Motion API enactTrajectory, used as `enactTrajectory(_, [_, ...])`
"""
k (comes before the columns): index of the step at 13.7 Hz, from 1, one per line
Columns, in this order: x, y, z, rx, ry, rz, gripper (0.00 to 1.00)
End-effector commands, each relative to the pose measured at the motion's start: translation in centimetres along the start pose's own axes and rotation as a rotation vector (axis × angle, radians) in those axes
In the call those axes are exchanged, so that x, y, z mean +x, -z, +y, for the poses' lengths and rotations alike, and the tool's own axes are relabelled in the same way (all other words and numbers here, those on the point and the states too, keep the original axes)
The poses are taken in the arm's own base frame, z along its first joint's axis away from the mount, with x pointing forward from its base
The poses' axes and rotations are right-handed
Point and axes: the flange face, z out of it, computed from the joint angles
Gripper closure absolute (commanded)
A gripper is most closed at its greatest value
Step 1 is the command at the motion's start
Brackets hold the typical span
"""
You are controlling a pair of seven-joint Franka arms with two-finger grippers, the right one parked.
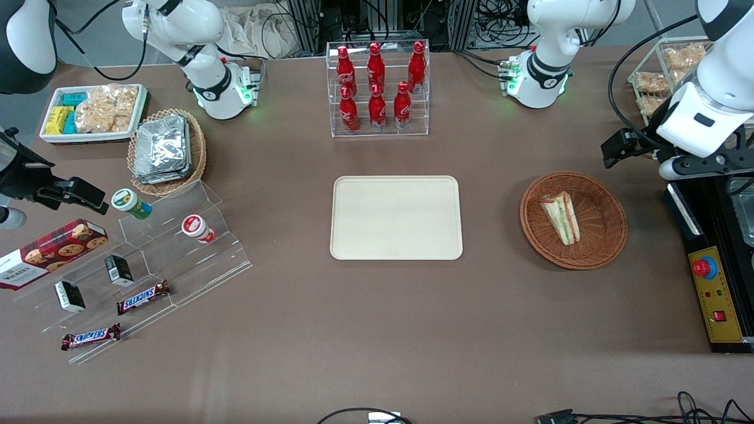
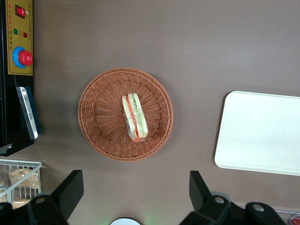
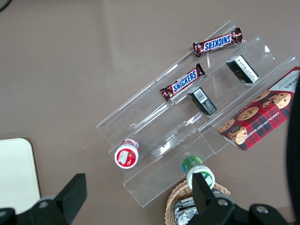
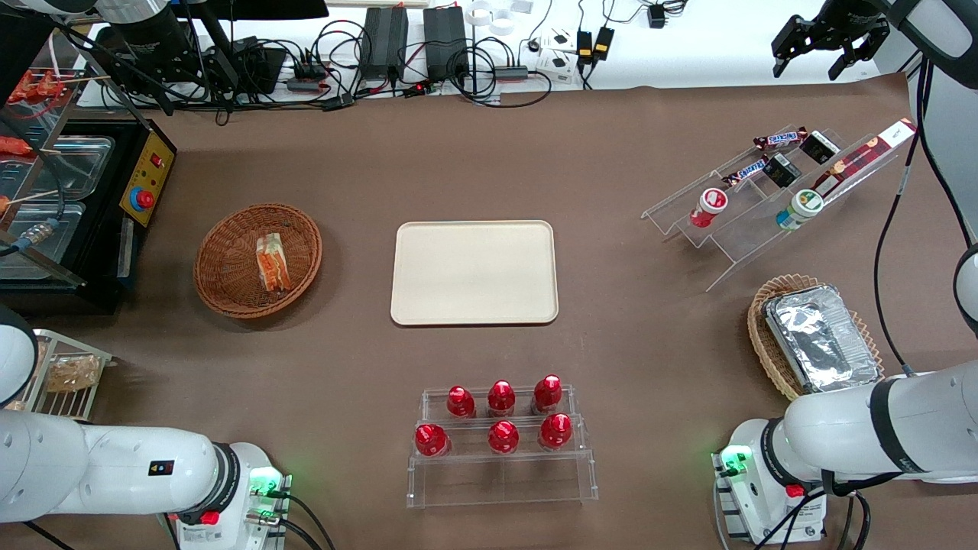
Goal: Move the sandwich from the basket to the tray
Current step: 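Move the left gripper down over the wrapped sandwich in the wicker basket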
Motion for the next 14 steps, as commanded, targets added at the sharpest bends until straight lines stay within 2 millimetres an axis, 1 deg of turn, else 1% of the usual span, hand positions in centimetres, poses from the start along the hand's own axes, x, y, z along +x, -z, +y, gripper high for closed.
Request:
enactTrajectory(1, [-0.3,0.8,-0.2,-0.006,-0.013,-0.011,0.0])
enactTrajectory(4, [-0.2,0.7,-0.6,-0.005,-0.005,-0.014,0.0])
enactTrajectory(6, [-0.4,0.0,-0.7,0.001,-0.002,-0.037,0.0])
enactTrajectory(7, [-0.6,-0.9,-0.7,0.006,-0.001,-0.06,0.0])
enactTrajectory(9, [-1.7,-3.2,-0.7,0.017,0.003,-0.092,0.0])
enactTrajectory(10, [-2.0,-5.0,-0.7,0.022,0.0,-0.116,0.0])
enactTrajectory(11, [-2.4,-7.3,-0.7,0.031,-0.006,-0.146,0.0])
enactTrajectory(12, [-2.5,-10.4,-0.5,0.029,-0.002,-0.162,0.0])
enactTrajectory(13, [-3.2,-13.8,-0.6,0.026,-0.001,-0.158,0.0])
enactTrajectory(14, [-3.7,-16.5,-0.8,0.022,0.004,-0.129,0.0])
